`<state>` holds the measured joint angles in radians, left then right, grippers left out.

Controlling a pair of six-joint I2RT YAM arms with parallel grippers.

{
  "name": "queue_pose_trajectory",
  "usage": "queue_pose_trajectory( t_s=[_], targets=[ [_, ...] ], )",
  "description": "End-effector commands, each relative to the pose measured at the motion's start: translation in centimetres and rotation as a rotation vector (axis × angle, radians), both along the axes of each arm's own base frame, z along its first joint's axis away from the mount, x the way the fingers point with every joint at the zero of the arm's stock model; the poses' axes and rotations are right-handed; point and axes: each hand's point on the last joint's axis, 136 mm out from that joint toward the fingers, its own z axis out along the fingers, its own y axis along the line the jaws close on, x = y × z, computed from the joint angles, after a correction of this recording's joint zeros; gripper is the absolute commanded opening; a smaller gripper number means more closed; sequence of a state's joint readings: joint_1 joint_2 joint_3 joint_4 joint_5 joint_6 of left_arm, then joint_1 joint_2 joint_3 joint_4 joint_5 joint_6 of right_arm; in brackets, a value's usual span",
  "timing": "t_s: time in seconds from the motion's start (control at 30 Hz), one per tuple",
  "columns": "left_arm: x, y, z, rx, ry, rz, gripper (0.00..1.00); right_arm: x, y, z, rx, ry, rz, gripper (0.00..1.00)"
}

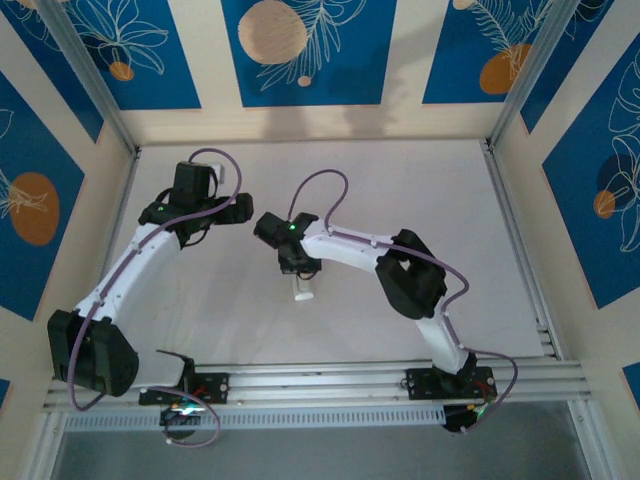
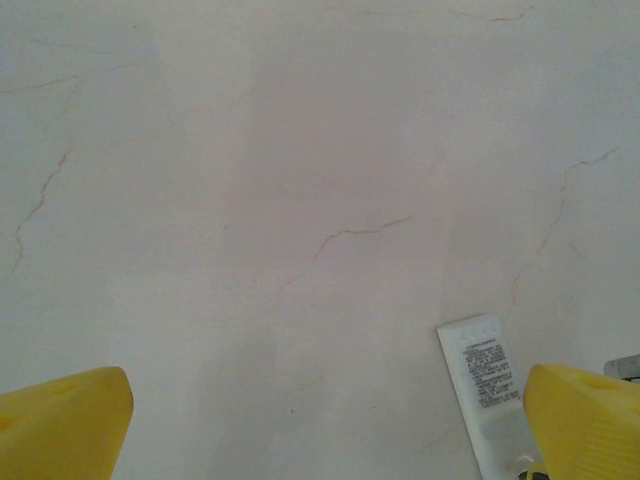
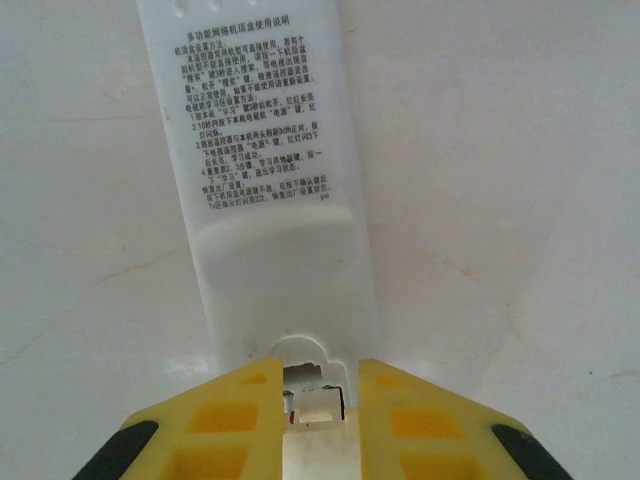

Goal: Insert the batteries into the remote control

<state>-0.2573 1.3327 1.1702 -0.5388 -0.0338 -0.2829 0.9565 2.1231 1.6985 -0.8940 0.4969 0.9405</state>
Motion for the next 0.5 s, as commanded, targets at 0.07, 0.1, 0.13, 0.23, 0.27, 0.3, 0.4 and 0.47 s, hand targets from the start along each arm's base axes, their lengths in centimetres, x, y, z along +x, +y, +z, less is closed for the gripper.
queue_pose_trajectory(
  t_s=[0.07, 0.1, 0.13, 0.23, 0.27, 0.3, 0.4, 0.47],
  targets=[
    [0.2, 0.0, -0.2, -0.014, 0.014, 0.000, 1.00, -1.0, -0.5, 0.6, -0.003, 0.022, 0.004, 0.18],
    [0.2, 0.0, 0.0, -0.014, 0.010, -0.001, 1.00, -1.1, -0.4, 0.4, -0.002, 0.023, 0.007, 0.18],
    [0.2, 0.0, -0.1, -0.013, 0.012, 0.000, 1.00, -1.1, -0.3, 0.1, 0.000, 0.022, 0.010, 0.18],
    [0.2, 0.0, -0.1, -0.012, 0.011, 0.001, 1.00, -1.0, -0.2, -0.3, 0.007, 0.025, 0.006, 0.18],
    [0.2, 0.0, -0.1, -0.011, 0.011, 0.001, 1.00, -0.8, -0.2, -0.2, 0.006, 0.019, 0.008, 0.18],
    [0.2, 0.0, -0.1, -0.011, 0.012, 0.000, 1.00, -0.7, -0.2, -0.3, 0.003, 0.012, 0.009, 0.18],
    [0.2, 0.0, -0.2, -0.013, 0.015, -0.002, 1.00, -0.2, -0.3, -0.4, 0.004, 0.009, 0.005, 0.18],
    [0.2, 0.0, -0.2, -0.012, 0.014, 0.000, 1.00, -0.1, -0.1, -0.4, 0.016, 0.015, 0.006, 0.18]
  ],
)
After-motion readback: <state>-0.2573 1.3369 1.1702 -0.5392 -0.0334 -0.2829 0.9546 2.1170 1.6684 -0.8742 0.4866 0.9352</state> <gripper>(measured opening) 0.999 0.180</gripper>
